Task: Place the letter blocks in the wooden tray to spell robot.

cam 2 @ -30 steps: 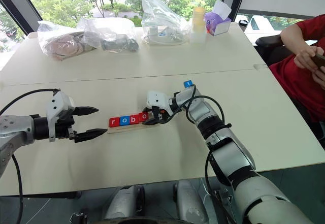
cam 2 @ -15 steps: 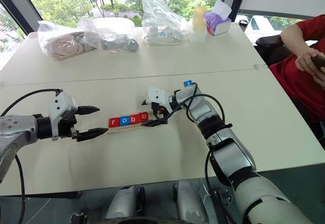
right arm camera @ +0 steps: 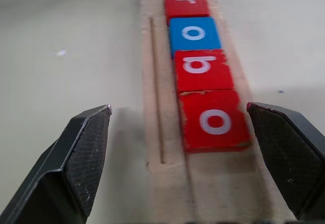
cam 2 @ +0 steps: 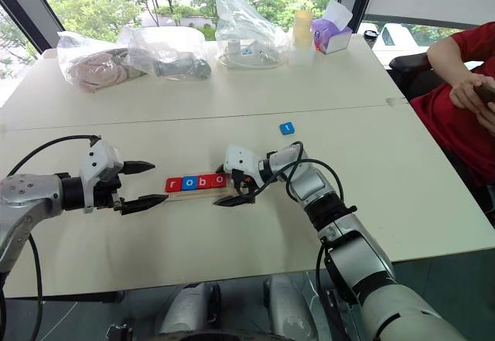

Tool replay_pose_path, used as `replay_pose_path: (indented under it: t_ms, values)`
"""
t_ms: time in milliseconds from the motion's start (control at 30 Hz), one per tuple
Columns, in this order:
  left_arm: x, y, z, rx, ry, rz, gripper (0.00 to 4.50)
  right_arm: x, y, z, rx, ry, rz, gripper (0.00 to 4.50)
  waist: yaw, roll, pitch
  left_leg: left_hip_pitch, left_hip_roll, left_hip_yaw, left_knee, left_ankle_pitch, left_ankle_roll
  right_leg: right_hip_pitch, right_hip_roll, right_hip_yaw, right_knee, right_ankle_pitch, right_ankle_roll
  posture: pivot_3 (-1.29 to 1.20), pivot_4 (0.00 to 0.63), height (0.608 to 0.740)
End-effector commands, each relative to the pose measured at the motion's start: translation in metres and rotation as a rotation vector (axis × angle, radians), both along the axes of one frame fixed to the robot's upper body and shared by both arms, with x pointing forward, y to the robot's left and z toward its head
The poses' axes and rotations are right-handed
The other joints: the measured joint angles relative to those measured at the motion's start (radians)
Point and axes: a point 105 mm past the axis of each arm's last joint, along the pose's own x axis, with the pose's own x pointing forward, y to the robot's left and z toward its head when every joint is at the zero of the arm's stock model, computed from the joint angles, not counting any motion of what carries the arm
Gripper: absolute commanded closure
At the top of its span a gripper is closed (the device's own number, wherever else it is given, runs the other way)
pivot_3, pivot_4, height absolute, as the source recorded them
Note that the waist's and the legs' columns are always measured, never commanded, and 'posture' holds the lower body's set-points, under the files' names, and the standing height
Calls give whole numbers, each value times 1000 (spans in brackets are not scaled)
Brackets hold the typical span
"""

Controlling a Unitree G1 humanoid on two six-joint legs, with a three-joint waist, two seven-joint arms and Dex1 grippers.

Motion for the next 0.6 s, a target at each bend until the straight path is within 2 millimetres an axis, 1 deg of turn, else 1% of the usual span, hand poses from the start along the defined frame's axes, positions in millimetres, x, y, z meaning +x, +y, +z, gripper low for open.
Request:
replay_pose_path:
  t_ms: [33,133,200,267,300,333,367,433,467,533,600]
  values:
    - [2,-13,17,-49,-71,-27,0,21,-7,45,108,-148,-104,62,1,0,0,0,0,0,0,0,0,0,0,0,0,0,0,0,150,740]
    - [4,-28,30,-117,-120,-40,0,30,-23,72,206,-183,-235,62,4,0,0,-1,0,-1,0,0,0,0,-1,0,0,1,1,0,150,740]
    - [9,-38,35,-158,-142,-36,0,43,-44,91,316,-166,-429,62,4,0,0,-2,0,-1,0,0,0,0,-1,0,-1,2,3,0,150,740]
    - [9,-45,36,-180,-144,-45,0,50,-61,98,361,-163,-572,62,3,-1,0,-2,0,-1,0,0,0,0,-1,0,-1,2,3,0,150,740]
    - [11,-51,37,-197,-145,-53,0,55,-73,98,367,-174,-661,62,3,0,0,-2,0,-1,0,0,0,0,-1,0,-1,2,3,0,150,740]
    - [11,-55,37,-208,-146,-57,0,58,-81,97,369,-181,-723,62,3,-1,0,-2,-1,-1,0,0,0,0,-1,0,-1,2,3,0,150,740]
    - [15,-63,33,-199,-144,-68,0,64,-98,90,365,-169,-851,62,2,-1,-1,-2,-1,-1,0,0,0,0,0,0,-1,2,3,0,150,740]
    - [18,-74,25,-165,-143,-88,0,70,-118,76,343,-148,-1004,62,2,-1,-1,-2,-2,-1,0,0,0,0,0,0,-1,2,3,0,150,740]
    - [22,-81,21,-151,-150,-89,0,72,-126,66,315,-149,-1056,62,1,-1,0,-2,-3,-1,0,0,0,0,0,1,-1,2,3,0,150,740]
    - [27,-89,17,-136,-165,-90,0,74,-131,55,298,-141,-1103,62,-1,-1,0,-2,-3,-1,0,0,0,0,0,1,-1,2,3,0,150,740]
    - [32,-98,15,-128,-178,-95,0,78,-130,46,309,-110,-1126,62,-4,-1,0,-2,-3,-1,0,0,0,0,0,1,-1,2,3,0,150,740]
